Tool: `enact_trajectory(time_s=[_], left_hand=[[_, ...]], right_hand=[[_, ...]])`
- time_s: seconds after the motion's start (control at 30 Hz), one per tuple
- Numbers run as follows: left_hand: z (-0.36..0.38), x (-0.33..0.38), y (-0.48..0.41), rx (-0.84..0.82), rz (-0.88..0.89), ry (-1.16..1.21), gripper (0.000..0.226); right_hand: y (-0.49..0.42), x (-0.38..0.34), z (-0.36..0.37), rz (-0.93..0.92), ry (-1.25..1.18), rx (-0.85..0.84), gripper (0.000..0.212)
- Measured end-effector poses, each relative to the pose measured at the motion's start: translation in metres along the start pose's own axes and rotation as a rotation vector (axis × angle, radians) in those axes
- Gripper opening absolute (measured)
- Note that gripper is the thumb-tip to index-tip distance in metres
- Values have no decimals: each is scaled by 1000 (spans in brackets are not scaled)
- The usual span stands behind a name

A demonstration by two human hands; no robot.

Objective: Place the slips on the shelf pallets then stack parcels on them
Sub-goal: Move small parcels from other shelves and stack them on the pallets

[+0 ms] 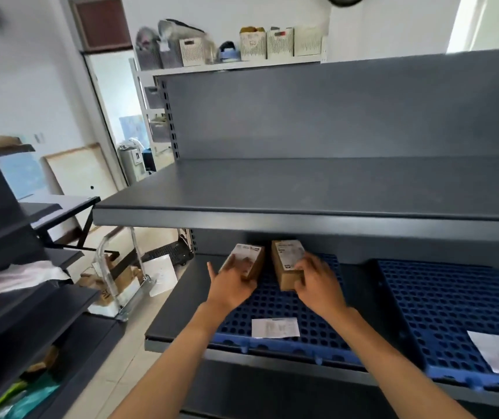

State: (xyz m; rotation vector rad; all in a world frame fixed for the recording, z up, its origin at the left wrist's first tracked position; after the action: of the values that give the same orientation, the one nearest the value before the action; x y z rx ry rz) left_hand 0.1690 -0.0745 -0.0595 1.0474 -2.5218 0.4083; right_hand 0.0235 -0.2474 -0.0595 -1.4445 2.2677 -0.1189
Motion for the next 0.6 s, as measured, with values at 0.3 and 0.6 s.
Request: enact_trajectory(time_s=[0.3,0.6], left_hand=[[11,1,-40,-55,73,-122,56],[9,23,-17,168,348,12,42]], right_hand=[[-45,-12,2,139,236,-168,71],[-18,-13,-17,-5,216,-34,52]])
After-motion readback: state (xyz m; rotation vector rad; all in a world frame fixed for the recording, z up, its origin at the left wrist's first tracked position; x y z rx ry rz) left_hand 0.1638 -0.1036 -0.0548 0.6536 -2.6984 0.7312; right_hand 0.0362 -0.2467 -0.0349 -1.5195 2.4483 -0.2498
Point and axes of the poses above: each hand's wrist, its own y-axis away from the middle knuckle, its own z-axis out of the palm, x = y × z, the point moved 1 cm from there along -y, towards the middle knuckle, and after that the axes turned 3 degrees about -x, right-handed, at the moved point
